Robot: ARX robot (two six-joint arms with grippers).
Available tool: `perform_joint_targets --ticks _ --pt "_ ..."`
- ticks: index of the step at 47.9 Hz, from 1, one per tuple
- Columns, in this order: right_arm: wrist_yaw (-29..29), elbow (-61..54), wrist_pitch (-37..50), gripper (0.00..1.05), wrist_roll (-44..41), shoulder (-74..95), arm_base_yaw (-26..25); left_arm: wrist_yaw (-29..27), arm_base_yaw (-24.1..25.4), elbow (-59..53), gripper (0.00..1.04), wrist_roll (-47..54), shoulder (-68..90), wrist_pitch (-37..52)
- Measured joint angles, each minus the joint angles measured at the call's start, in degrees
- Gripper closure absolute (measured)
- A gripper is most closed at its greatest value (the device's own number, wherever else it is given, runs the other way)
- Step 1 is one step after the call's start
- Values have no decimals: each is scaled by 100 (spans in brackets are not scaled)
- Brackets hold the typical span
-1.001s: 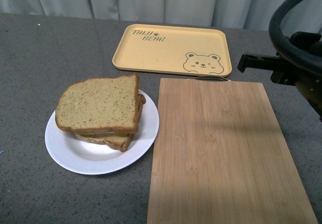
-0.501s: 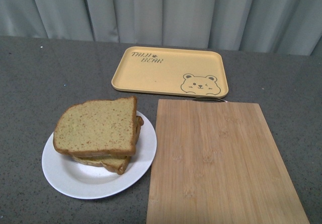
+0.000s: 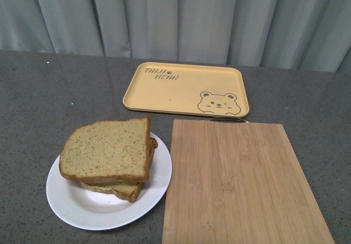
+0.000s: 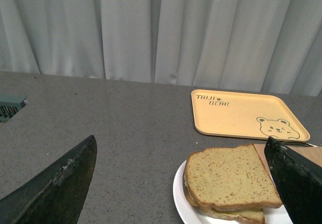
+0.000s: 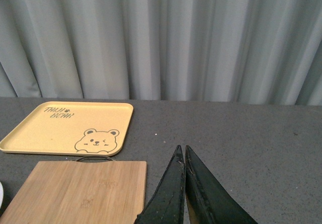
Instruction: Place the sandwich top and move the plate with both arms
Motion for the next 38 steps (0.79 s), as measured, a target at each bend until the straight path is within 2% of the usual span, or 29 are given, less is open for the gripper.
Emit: perform_joint_targets --ticks 16,38 --pt "-13 -2 -1113 104 -2 -1182 0 0 0 0 7 0 0 0" --pt "-11 -2 -2031 104 -2 -2111 0 0 0 0 7 0 0 0"
